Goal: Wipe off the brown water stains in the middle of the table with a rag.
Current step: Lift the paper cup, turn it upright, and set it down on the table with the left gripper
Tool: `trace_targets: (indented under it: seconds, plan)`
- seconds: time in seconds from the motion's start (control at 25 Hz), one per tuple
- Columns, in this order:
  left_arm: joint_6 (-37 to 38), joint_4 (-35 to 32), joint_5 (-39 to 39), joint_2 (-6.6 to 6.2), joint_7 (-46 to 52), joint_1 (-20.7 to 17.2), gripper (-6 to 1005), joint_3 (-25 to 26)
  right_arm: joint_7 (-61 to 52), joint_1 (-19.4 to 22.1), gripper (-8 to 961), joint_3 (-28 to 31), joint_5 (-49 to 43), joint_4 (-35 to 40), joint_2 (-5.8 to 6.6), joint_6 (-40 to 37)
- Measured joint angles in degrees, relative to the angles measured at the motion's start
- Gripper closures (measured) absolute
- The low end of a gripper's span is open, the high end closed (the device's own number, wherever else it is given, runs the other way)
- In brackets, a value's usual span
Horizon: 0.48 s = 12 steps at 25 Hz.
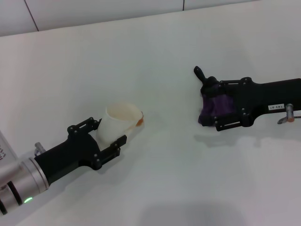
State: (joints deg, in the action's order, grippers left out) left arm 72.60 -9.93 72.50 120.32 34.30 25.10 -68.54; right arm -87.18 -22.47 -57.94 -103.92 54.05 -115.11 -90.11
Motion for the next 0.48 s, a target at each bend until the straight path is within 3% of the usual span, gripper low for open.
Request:
trace_targets:
  seconds: [0.48]
  plan:
    - [0.35, 0.59, 0.0, 0.0, -0.12, -1.13, 353, -0.17, -0.03, -0.03, 114, 0.02, 0.11, -0.01, -0.03, 0.19]
